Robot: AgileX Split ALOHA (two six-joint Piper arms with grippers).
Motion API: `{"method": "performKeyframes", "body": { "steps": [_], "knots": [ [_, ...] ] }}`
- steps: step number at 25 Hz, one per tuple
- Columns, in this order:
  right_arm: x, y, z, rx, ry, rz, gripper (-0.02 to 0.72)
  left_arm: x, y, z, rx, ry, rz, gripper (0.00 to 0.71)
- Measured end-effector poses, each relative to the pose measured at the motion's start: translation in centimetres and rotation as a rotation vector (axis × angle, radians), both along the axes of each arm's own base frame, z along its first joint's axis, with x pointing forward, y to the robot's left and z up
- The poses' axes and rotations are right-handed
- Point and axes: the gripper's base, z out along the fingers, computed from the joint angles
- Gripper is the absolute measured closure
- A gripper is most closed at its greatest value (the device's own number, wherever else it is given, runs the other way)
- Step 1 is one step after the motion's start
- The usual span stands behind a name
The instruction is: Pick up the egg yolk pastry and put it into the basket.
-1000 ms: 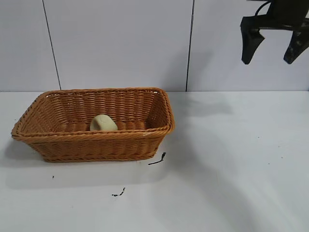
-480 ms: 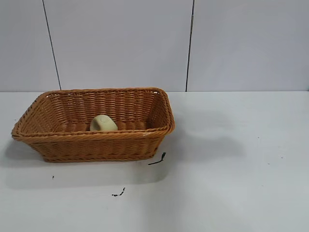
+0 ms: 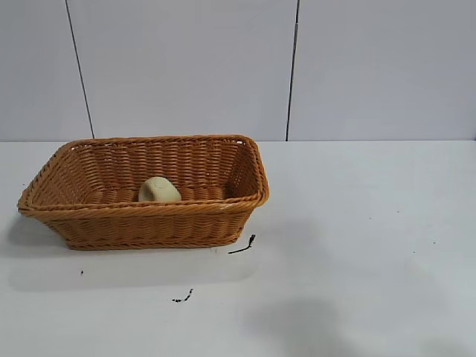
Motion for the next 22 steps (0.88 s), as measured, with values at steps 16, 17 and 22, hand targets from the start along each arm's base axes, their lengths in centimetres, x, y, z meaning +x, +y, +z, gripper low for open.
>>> {"method": "performKeyframes", "body": {
  "steps": [16, 17, 22],
  "knots": [
    [-6.9, 0.0, -3.4, 0.022, -0.382, -0.01, 0.01, 0.0, 0.0, 0.0, 0.0, 0.0, 0.0, 0.014],
    [-7.2, 0.0, -3.4, 0.024, -0.402, -0.011, 0.01, 0.0, 0.0, 0.0, 0.0, 0.0, 0.0, 0.014],
    [-8.0, 0.0, -3.4, 0.025, -0.452, -0.008, 0.01, 0.0, 0.0, 0.0, 0.0, 0.0, 0.0, 0.014]
  ]
}}
